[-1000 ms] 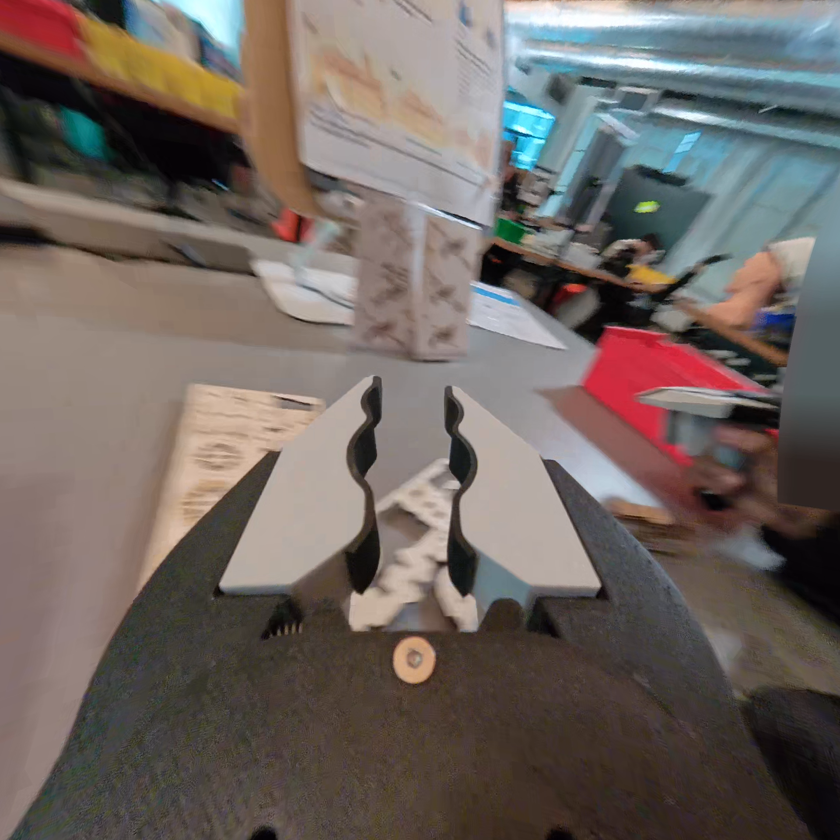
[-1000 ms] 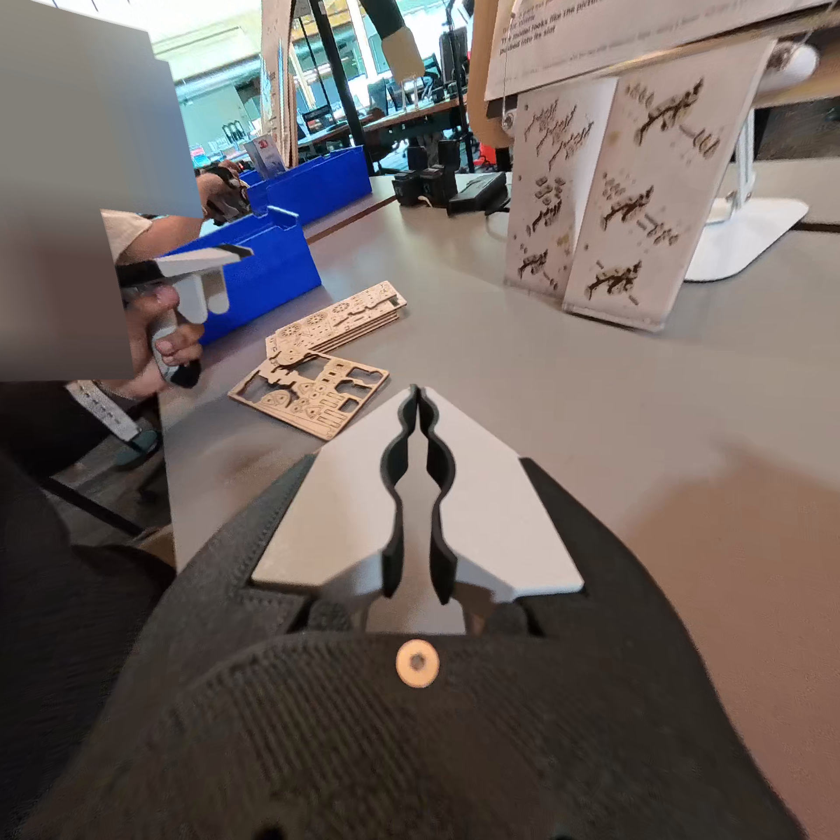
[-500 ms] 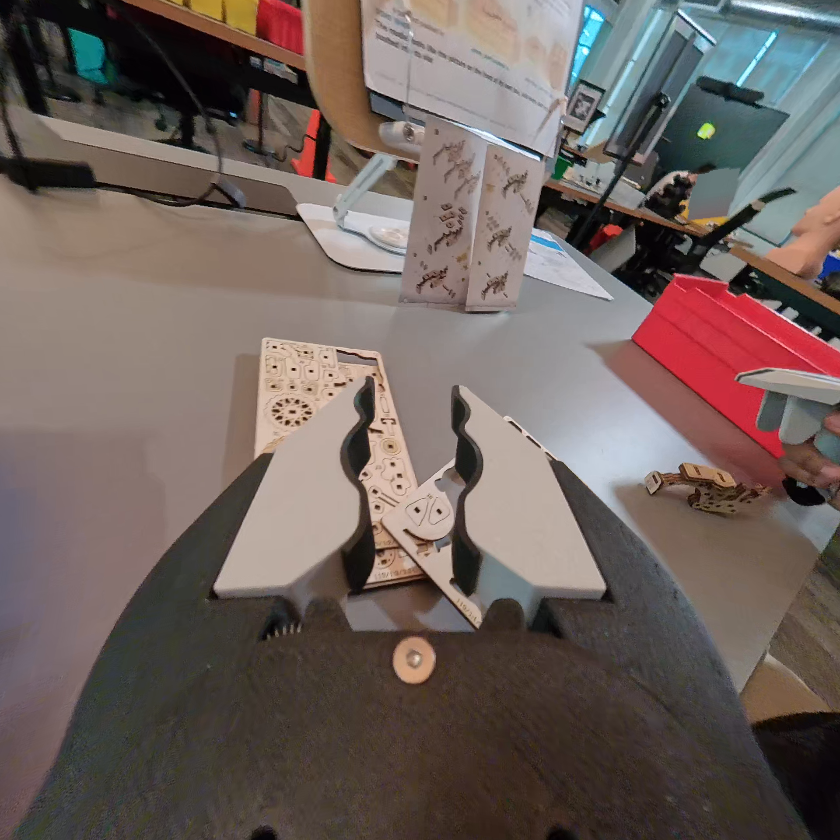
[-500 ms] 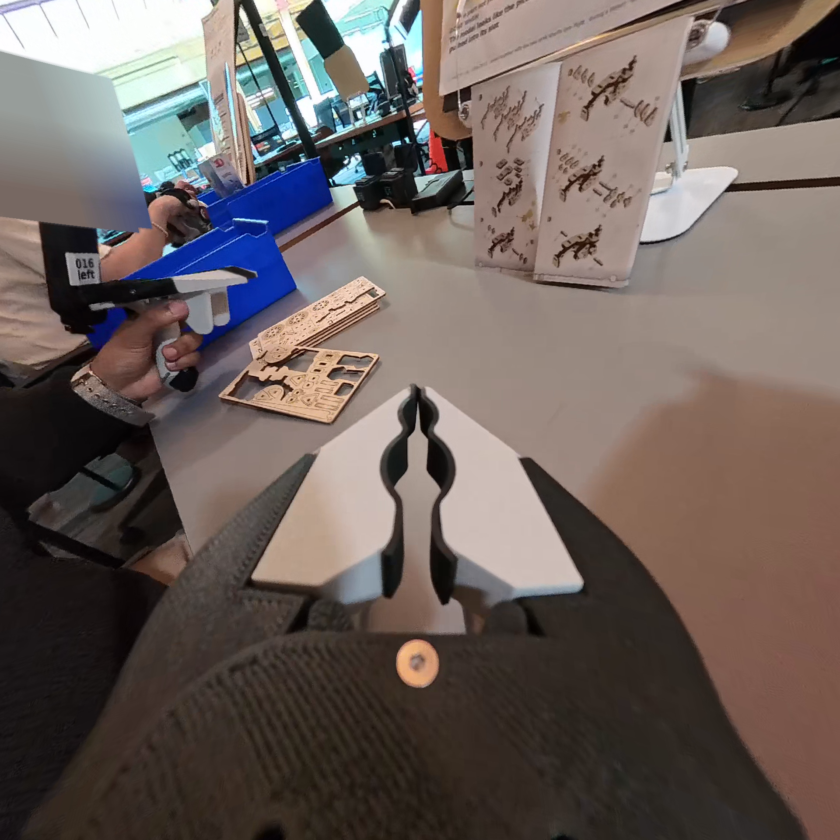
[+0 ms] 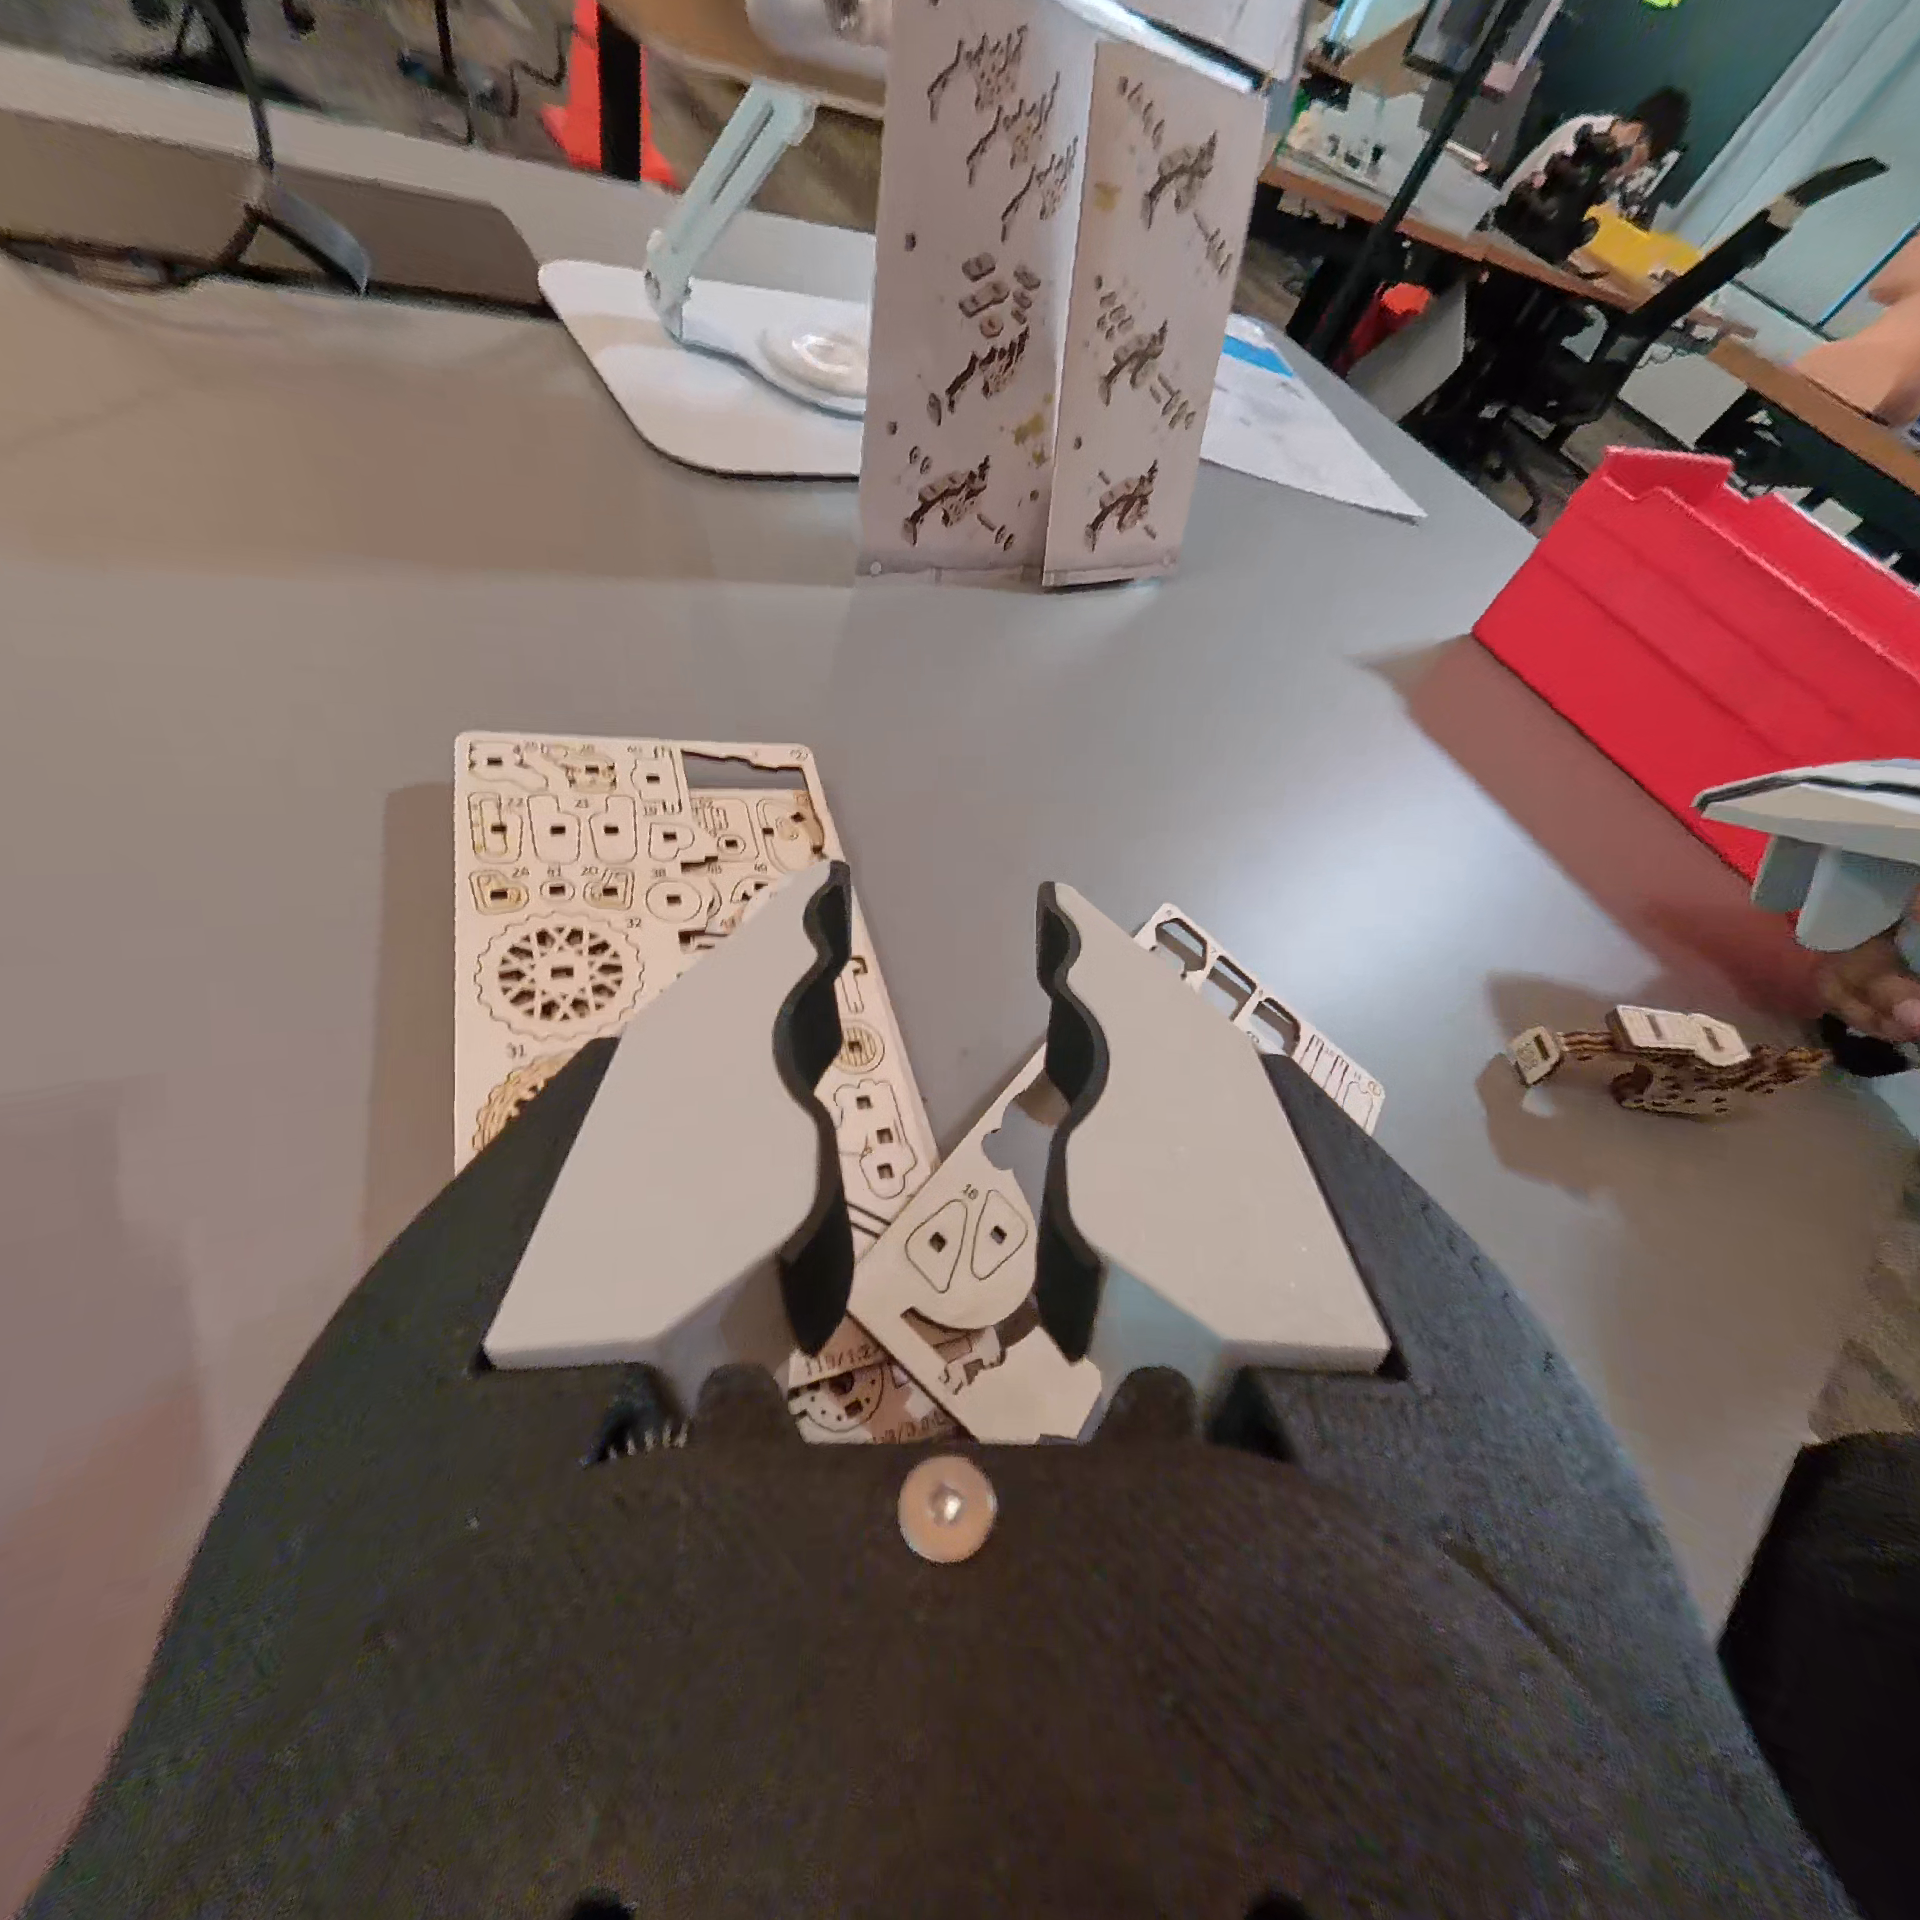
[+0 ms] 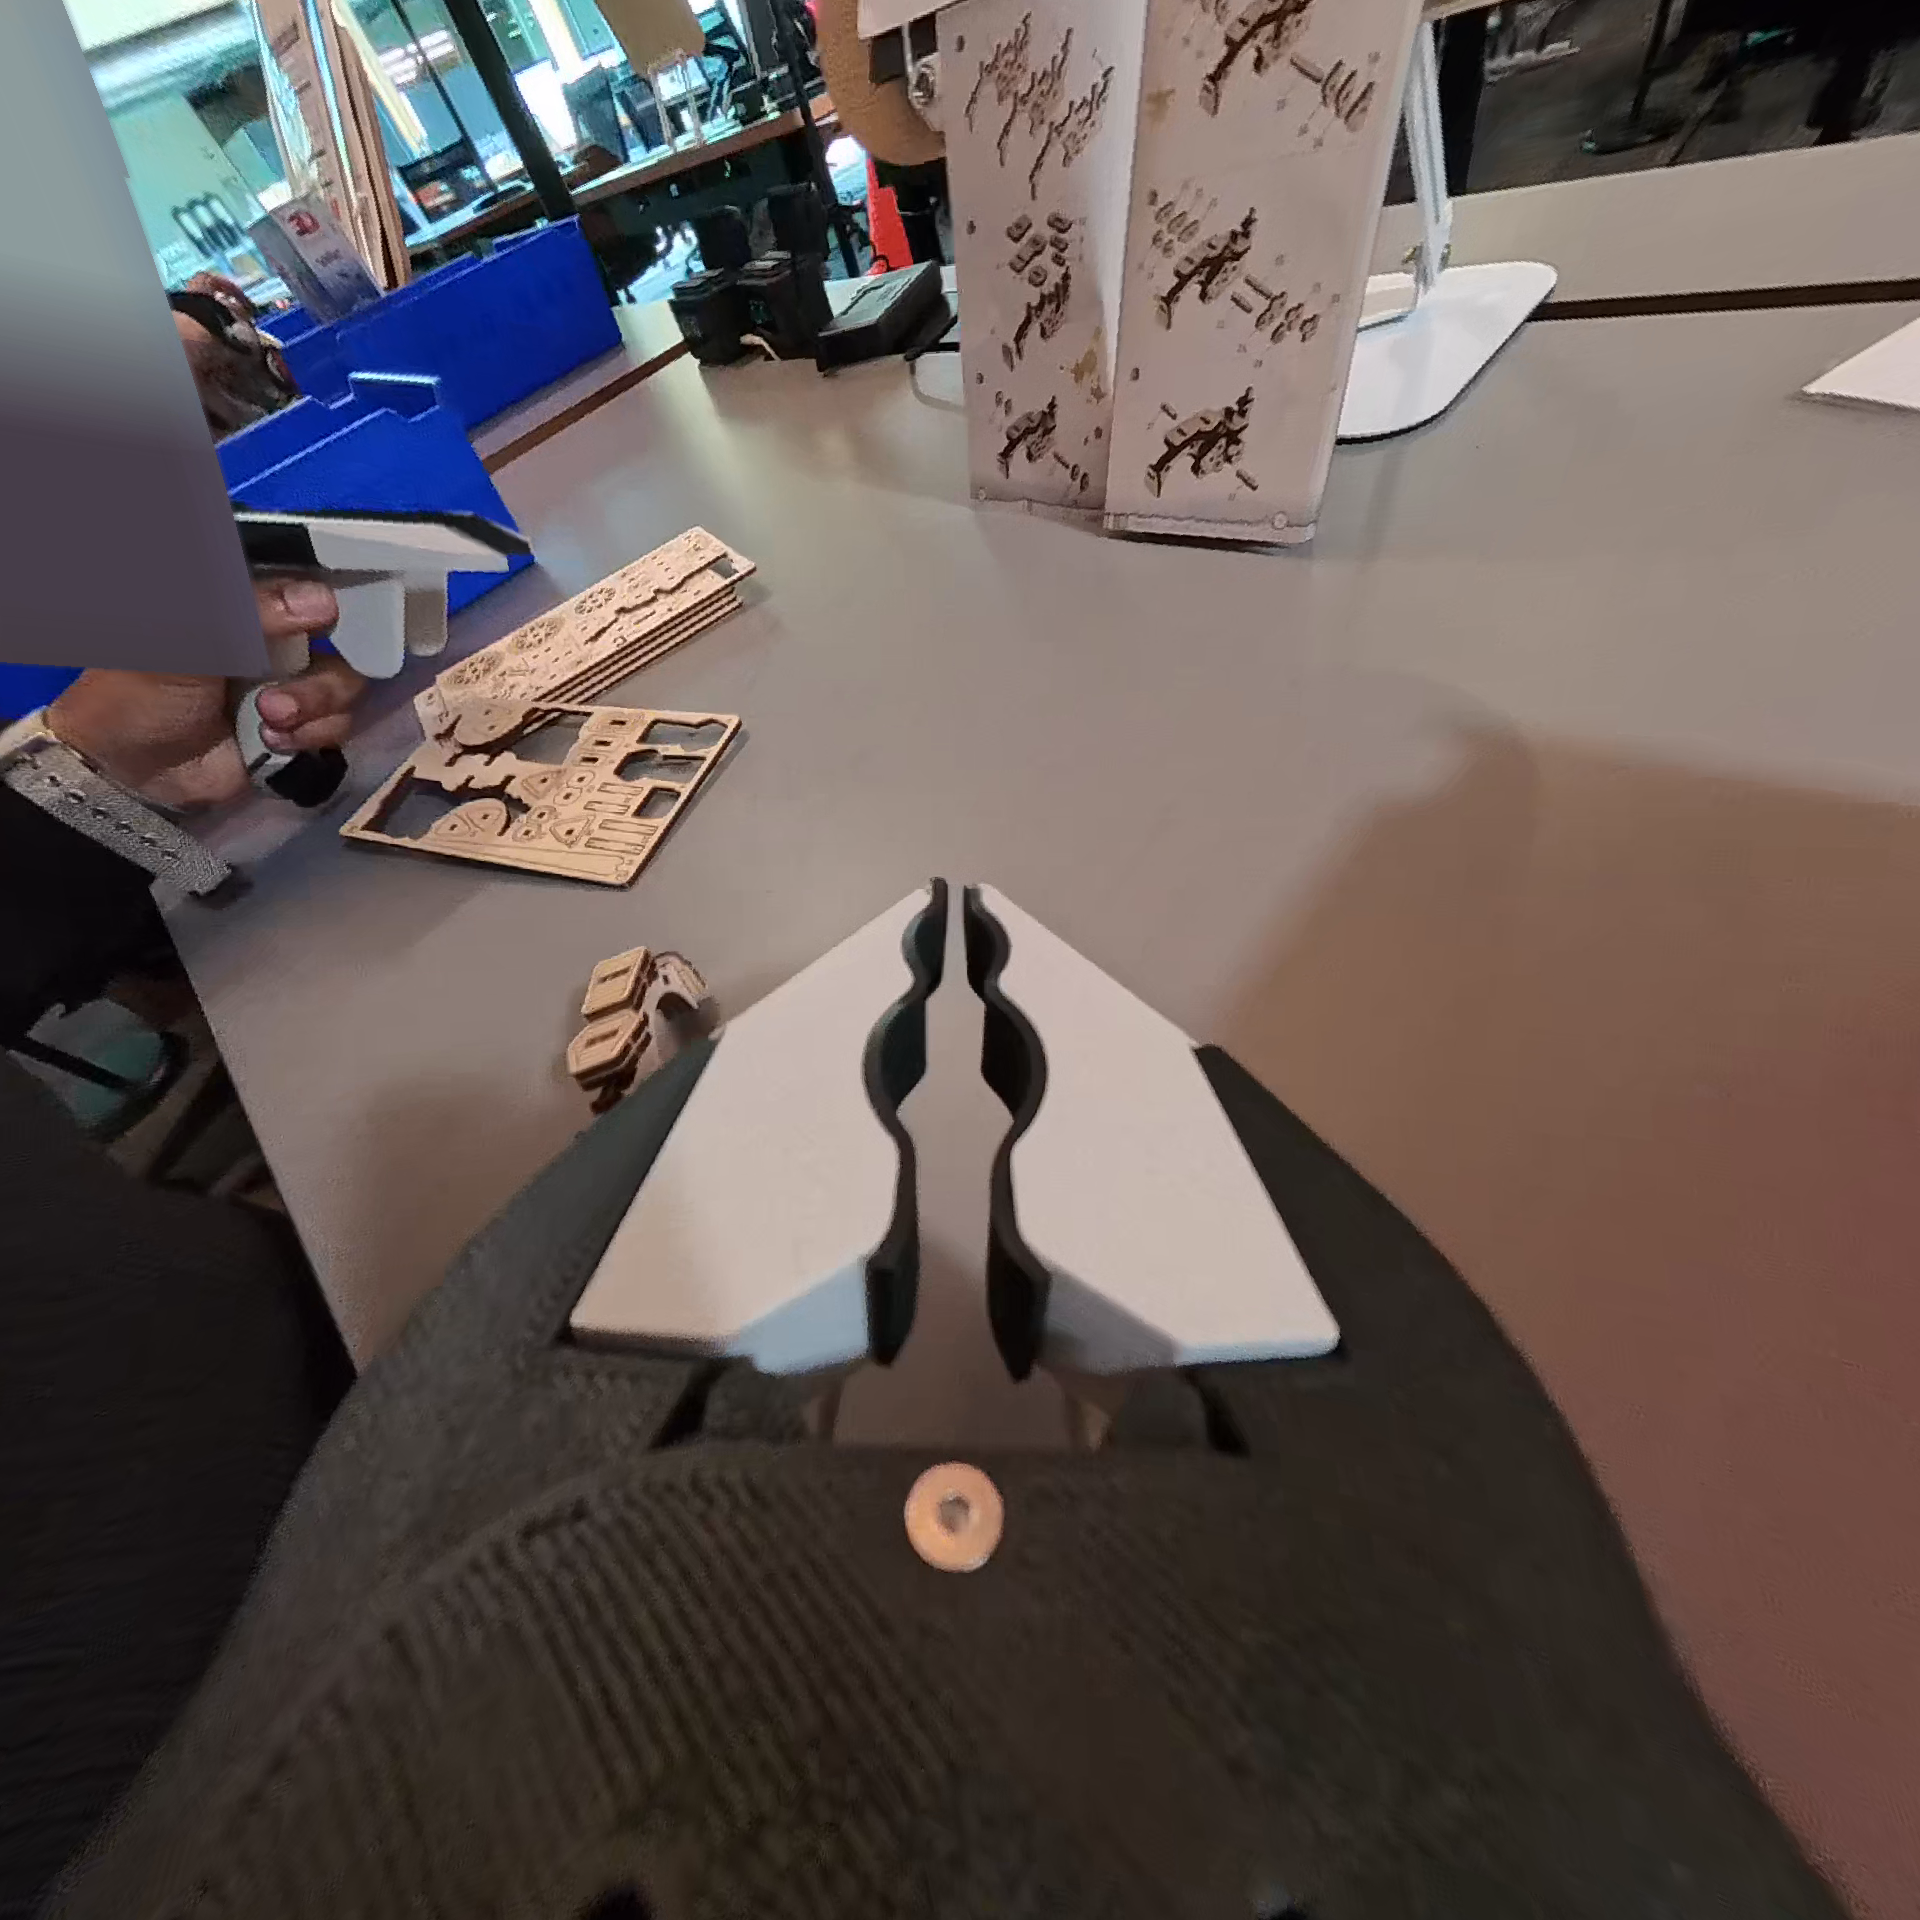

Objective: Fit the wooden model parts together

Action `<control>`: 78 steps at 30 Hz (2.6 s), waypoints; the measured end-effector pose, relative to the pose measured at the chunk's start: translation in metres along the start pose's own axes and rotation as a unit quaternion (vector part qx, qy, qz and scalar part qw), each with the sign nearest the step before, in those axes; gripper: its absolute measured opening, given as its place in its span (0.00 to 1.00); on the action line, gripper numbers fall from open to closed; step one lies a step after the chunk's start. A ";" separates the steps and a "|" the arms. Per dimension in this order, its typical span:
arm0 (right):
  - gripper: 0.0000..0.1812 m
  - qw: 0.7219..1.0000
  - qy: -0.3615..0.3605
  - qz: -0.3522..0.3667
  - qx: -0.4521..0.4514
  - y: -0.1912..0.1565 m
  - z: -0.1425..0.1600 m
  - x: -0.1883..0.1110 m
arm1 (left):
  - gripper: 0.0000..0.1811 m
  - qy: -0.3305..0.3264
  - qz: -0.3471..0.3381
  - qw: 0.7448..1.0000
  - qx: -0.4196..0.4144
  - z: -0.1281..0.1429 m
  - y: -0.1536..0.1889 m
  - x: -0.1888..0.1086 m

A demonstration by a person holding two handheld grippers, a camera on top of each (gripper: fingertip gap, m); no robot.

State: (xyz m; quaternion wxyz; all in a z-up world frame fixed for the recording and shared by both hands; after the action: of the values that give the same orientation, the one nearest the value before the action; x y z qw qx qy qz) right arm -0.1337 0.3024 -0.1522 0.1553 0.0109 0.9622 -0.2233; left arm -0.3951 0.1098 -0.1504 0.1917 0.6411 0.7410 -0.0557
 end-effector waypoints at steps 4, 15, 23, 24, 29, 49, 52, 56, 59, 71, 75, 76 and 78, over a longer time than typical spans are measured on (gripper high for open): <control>0.00 0.999 -0.020 0.001 0.026 0.007 0.003 0.005 | 0.24 0.001 0.051 0.997 -0.066 -0.008 0.005 -0.006; 0.00 0.999 0.038 0.024 0.006 0.024 -0.040 0.035 | 0.22 0.047 0.044 0.996 -0.068 -0.073 -0.004 0.024; 0.06 0.997 0.035 -0.040 0.062 0.011 -0.074 0.067 | 0.21 -0.088 0.119 0.989 0.019 -0.058 0.064 0.075; 0.07 0.995 0.036 -0.058 0.076 0.006 -0.073 0.065 | 0.20 -0.084 0.129 0.988 0.014 -0.048 0.075 0.073; 0.04 0.998 0.037 -0.044 0.037 0.010 -0.067 0.063 | 0.19 -0.106 0.148 0.983 0.007 -0.017 0.087 0.062; 0.05 0.993 -0.020 -0.039 0.108 0.038 -0.042 0.091 | 0.19 -0.100 0.201 0.969 -0.105 0.000 0.061 0.070; 0.05 0.992 -0.008 -0.047 0.113 0.036 -0.045 0.088 | 0.21 -0.095 0.190 0.972 -0.098 -0.006 0.060 0.065; 0.04 0.994 0.019 -0.051 0.095 0.031 -0.050 0.079 | 0.23 -0.118 0.131 0.984 -0.036 -0.003 0.046 0.055; 0.04 0.996 0.033 -0.046 0.072 0.017 -0.060 0.067 | 0.24 -0.120 0.102 0.987 -0.021 0.000 0.037 0.041; 0.06 0.968 0.135 -0.187 0.102 -0.152 -0.040 0.026 | 0.36 -0.193 0.058 0.979 0.041 0.043 0.038 0.031; 0.12 0.971 -0.016 -0.224 0.077 -0.197 0.024 0.061 | 0.36 -0.199 0.044 0.975 0.084 0.044 0.039 0.031; 0.11 0.973 -0.037 -0.220 0.058 -0.200 0.035 0.067 | 0.36 -0.202 0.040 0.973 0.102 0.044 0.040 0.031; 0.11 0.974 -0.067 -0.213 0.031 -0.203 0.050 0.074 | 0.36 -0.211 0.044 0.966 0.140 0.047 0.046 0.031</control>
State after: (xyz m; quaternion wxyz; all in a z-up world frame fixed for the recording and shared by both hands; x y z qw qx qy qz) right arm -0.2078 0.0945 -0.1313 0.1678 -0.2046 0.9223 -0.2816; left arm -0.3438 0.1309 -0.1968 0.2540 0.6676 0.6395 -0.2843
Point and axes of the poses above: each gripper's, where its closed fingertips meet, x out along the fingers, z out of its underside, y = z × x across the jaws, the point moved 1 cm from there along -x, back along the fingers, and after that the axes turned 10 degrees about x, right-handed, at the moved point
